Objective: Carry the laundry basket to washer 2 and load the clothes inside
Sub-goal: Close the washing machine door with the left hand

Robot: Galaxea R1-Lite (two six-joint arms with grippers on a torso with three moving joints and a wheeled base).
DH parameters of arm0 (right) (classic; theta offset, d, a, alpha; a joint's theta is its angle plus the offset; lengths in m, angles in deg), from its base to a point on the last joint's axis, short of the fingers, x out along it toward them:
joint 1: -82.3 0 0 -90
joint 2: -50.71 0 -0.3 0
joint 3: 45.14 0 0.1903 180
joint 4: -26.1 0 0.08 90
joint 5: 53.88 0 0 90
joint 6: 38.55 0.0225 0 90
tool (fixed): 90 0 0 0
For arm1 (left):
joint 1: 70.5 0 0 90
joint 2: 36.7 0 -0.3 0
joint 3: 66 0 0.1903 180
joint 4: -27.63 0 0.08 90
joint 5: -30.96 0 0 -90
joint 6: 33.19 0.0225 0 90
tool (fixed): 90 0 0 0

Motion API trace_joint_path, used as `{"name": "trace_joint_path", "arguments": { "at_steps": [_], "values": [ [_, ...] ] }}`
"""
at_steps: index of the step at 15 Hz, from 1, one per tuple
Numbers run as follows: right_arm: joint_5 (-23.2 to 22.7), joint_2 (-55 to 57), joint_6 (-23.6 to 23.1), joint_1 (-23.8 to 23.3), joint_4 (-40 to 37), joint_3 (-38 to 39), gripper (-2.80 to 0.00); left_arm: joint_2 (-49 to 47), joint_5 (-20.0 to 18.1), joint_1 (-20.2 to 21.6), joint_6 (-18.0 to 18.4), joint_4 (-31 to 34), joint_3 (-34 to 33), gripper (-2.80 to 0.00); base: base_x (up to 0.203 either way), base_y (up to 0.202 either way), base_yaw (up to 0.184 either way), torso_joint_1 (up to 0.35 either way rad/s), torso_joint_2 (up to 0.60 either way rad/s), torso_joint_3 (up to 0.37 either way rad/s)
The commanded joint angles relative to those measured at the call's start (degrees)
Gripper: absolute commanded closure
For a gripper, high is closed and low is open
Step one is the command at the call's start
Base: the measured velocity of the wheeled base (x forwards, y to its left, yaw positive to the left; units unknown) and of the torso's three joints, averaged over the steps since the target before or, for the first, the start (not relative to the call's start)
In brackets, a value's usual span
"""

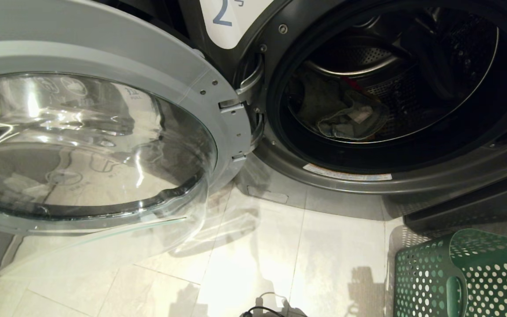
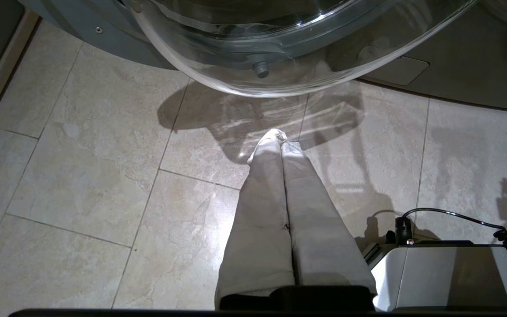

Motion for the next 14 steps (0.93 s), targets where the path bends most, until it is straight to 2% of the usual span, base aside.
{"name": "trace_joint_path", "arguments": {
  "at_steps": [1, 4, 14],
  "values": [
    [-0.1, 0.3, -0.7, 0.0, 0.0, 0.1, 0.0, -0.1, 0.0, 0.0, 0.0, 0.0, 0.0, 0.0, 0.0, 0.0, 0.0, 0.0, 0.0, 0.0],
    [-0.3, 0.3, -2.7, 0.0, -0.2, 0.1, 0.0, -0.1, 0.0, 0.0, 0.0, 0.1, 0.0, 0.0, 0.0, 0.0, 0.0, 0.0, 0.0, 0.0],
    [-0.3, 0.3, -2.7, 0.0, -0.2, 0.0, 0.0, -0.1, 0.0, 0.0, 0.1, 0.1, 0.0, 0.0, 0.0, 0.0, 0.0, 0.0, 0.0, 0.0]
  ]
}}
